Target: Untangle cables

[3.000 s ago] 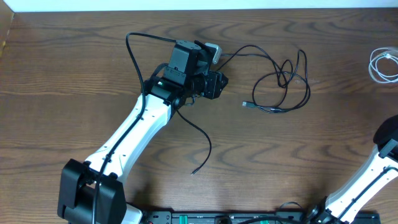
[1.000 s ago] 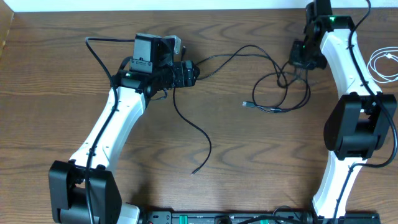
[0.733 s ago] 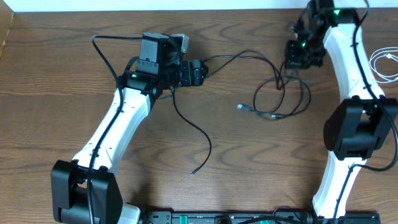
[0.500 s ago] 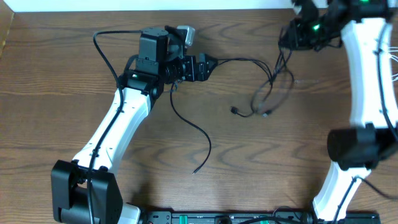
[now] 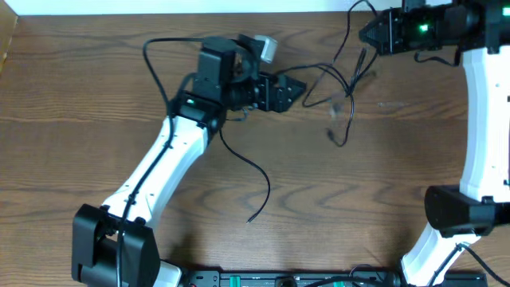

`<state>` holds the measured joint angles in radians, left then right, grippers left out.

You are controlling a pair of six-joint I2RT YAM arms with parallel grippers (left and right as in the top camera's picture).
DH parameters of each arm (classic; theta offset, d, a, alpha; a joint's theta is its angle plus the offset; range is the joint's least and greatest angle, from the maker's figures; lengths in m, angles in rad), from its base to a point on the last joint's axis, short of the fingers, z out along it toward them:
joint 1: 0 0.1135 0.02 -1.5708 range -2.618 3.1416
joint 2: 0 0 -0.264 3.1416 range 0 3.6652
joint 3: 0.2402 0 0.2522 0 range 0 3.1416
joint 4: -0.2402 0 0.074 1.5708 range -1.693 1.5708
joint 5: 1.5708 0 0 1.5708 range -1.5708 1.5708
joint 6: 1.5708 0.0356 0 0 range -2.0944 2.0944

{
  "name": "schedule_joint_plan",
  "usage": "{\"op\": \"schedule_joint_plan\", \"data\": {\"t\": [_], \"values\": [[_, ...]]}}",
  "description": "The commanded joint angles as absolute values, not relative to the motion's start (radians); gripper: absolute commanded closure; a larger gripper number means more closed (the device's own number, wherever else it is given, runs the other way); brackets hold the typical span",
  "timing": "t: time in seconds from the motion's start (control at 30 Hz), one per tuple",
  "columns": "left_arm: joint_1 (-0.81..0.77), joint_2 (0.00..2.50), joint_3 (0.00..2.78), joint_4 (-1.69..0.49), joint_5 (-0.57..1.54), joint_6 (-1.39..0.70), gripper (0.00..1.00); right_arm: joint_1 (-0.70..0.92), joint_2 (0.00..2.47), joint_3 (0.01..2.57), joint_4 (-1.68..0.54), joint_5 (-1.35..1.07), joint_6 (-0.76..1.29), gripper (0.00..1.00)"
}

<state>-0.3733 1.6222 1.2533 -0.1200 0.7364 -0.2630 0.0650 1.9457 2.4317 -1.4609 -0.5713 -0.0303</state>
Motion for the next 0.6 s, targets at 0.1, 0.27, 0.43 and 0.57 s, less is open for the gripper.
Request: {"op": "schedule_joint_plan", "data": {"t": [0.1,0.27,0.43,0.57], "values": [[-0.458,1.631,1.280,-0.070,0.716,-0.263,0.06,0.074,1.957,2.432,-1.459,-0.550,0.023,0.99],[-0.479,1.668,1.279,-0.127,0.553,-0.264,0.06,0.074,1.957,2.432,-1.459,-0.550,0.023,0.99],[-0.465,1.784,1.279,-0.067,0.545,-0.449,0.06,0.074,1.957,2.432,-1.460,-0.552,0.022,0.99],[-0.465,1.850,1.279,0.039,0.602,-0.539,0.06,0.074,1.957,2.432,-1.462,-0.551,0.022,0.99]]}}
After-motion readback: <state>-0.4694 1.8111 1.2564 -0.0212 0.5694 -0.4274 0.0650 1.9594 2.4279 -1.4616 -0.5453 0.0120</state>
